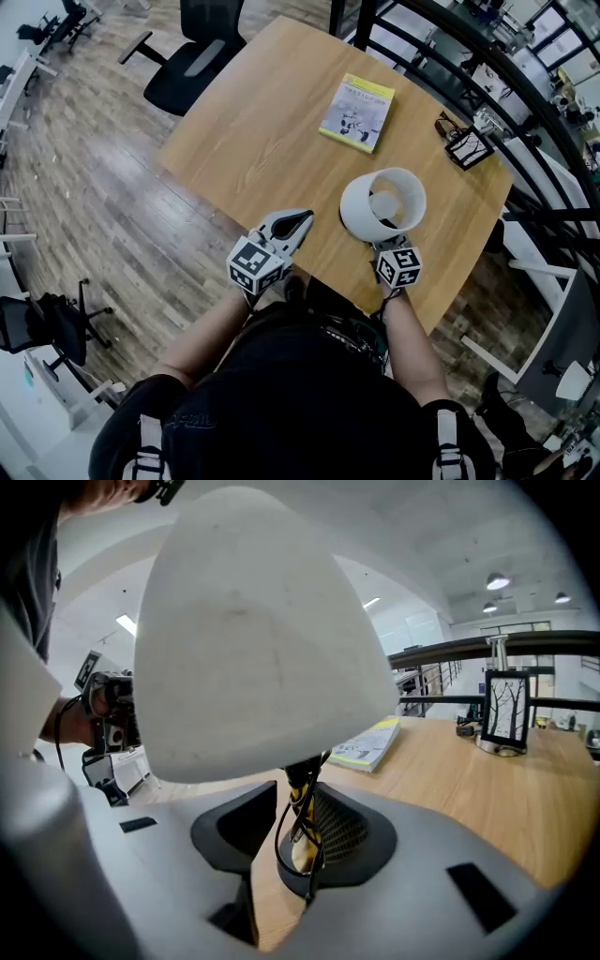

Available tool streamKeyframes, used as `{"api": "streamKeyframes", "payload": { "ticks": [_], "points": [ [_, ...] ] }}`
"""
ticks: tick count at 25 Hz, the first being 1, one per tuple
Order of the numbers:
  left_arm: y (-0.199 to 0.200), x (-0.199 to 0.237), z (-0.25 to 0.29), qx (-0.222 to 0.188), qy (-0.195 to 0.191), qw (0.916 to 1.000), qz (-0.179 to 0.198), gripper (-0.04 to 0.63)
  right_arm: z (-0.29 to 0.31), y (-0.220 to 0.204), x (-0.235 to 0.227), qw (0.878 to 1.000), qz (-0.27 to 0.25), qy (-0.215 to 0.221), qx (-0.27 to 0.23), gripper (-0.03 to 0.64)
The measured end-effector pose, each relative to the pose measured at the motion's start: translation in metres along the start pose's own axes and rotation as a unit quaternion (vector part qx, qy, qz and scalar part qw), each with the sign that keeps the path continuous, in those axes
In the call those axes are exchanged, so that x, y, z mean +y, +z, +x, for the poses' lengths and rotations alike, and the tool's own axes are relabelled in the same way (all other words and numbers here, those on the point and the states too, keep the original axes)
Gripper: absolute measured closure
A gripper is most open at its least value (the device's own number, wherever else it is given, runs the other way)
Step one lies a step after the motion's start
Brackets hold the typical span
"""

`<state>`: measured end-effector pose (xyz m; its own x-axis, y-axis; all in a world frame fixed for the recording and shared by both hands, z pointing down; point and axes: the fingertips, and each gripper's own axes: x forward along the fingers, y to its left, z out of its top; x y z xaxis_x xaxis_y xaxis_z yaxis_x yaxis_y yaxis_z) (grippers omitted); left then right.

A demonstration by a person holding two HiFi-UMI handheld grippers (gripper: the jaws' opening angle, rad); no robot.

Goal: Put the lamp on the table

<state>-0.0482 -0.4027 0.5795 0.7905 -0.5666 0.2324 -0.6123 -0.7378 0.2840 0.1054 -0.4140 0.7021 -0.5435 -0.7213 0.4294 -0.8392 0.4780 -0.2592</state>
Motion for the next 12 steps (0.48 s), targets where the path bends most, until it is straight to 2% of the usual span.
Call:
{"api": "streamKeyframes", "payload": {
  "ticks": [4, 12],
  "points": [
    [0.005, -0.016, -0.015, -0.010, -0.012, 0.9998, 0.009, 0.586, -0.017, 0.000, 0.004, 1.000, 0.003, -0.022, -0.009, 0.491],
    [0.009, -0.053, -0.048, -0.030, -0.034, 0.9985, 0.029, 0.586, -0.063, -0.006, 0.024, 0.998, -0.012, -0.051, -0.025, 0.588]
  ]
}}
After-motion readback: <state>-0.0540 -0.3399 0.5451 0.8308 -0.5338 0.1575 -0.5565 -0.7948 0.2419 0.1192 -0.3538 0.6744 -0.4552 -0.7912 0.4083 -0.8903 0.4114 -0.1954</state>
